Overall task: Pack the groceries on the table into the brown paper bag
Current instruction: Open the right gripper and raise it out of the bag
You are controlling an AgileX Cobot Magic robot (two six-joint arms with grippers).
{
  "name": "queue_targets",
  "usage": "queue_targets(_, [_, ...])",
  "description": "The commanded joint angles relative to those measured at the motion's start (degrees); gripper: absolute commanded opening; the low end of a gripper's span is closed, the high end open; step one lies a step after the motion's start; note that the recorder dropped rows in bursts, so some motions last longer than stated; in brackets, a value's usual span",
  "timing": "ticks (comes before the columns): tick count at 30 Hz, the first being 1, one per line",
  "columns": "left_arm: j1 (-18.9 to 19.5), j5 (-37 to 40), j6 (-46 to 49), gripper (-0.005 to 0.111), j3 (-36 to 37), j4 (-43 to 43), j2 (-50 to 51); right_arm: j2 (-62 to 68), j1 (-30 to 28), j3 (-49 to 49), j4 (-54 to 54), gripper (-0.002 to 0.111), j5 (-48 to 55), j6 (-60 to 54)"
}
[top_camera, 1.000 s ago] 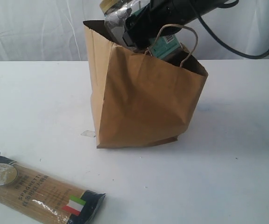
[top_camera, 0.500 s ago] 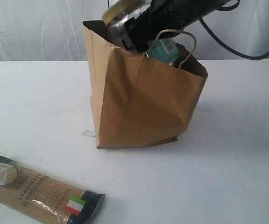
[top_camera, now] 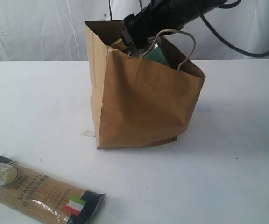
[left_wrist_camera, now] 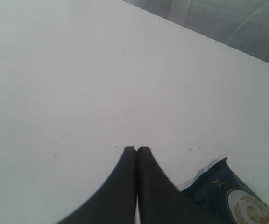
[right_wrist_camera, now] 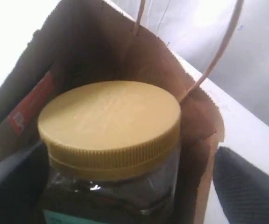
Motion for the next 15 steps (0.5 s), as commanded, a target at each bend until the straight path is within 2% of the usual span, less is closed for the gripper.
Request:
queue_targets(1, [0.0,0.0,0.0,0.0,0.1,0.4,-0.3,-4.3,-0.5,-2.4,0.1,0.087,-5.4,0.2])
queue_targets(4, [0.0,0.0,0.0,0.0,0.1,0.4,-0.3,-8.9,-0.5,-3.0,-0.8,0.087,-4.0,0.6])
queue_targets(7, [0.0,0.0,0.0,0.0,0.1,0.4,-0.3,-11.9,-0.5,-3.0,-10.7,0.084,-0.1,3.1])
queue_targets(9, [0.0,0.0,0.0,0.0,0.1,0.4,-0.3,-13.4,-0.5,-3.0,-22.1,0.078,5.2,11.7])
queue_targets(10, [0.0,0.0,0.0,0.0,0.1,0.4,-0.3,-14.6,-0.5,-2.9,-34.5,0.067,11.4,19.7])
queue_targets(11, [0.0,0.0,0.0,0.0,0.1,0.4,-0.3,-15.1,-0.5,-2.8,-41.0,0.058,14.8,23.0])
queue_targets(12, [0.0,0.0,0.0,0.0,0.1,0.4,-0.3,-15.8,-1.6,-2.0,-52.5,0.036,19.1,27.4])
queue_targets(15, [0.0,0.0,0.0,0.0,0.1,0.4,-0.3,-16.6,-6.9,0.3,-57.9,0.003,20.1,33.6])
